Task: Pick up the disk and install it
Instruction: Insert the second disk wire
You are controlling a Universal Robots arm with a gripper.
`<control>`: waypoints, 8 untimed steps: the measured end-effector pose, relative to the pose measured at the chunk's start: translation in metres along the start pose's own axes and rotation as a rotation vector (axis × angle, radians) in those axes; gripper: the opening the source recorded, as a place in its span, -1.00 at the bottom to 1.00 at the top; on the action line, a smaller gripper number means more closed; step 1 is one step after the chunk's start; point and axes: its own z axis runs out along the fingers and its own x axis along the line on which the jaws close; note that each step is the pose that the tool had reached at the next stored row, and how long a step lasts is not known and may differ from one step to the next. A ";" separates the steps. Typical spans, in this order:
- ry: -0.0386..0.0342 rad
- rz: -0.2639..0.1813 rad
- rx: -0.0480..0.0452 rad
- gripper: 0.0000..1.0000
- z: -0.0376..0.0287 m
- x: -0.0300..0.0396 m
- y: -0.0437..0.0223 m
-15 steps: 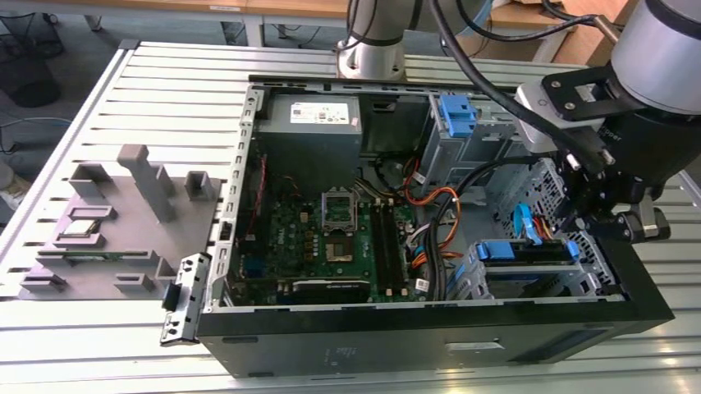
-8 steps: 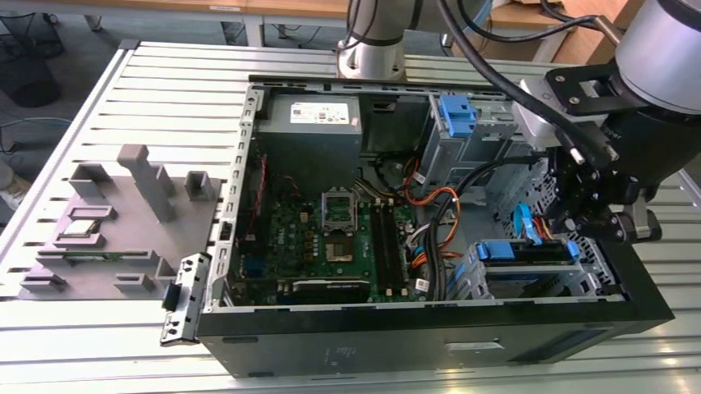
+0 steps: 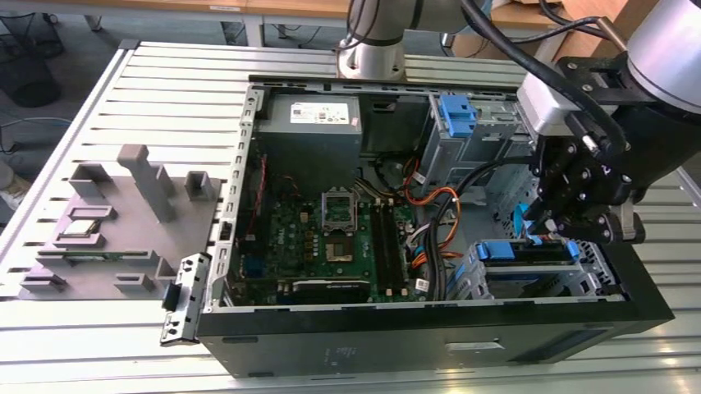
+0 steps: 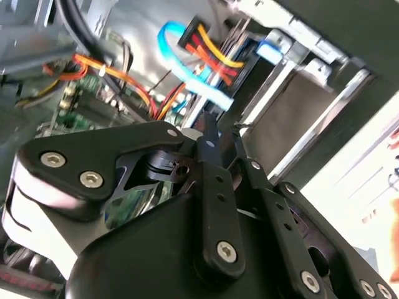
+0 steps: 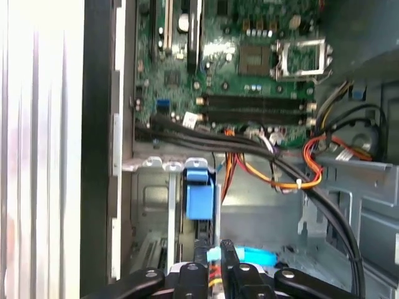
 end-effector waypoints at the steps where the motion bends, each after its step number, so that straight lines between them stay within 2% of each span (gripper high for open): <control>1: -0.0002 0.000 -0.0071 -0.52 0.0001 -0.0001 0.0000; 6: 0.0001 0.001 -0.0104 -0.52 -0.0001 0.0001 0.0000; 8: 0.0001 0.001 -0.0105 -0.52 -0.0022 -0.0001 0.0000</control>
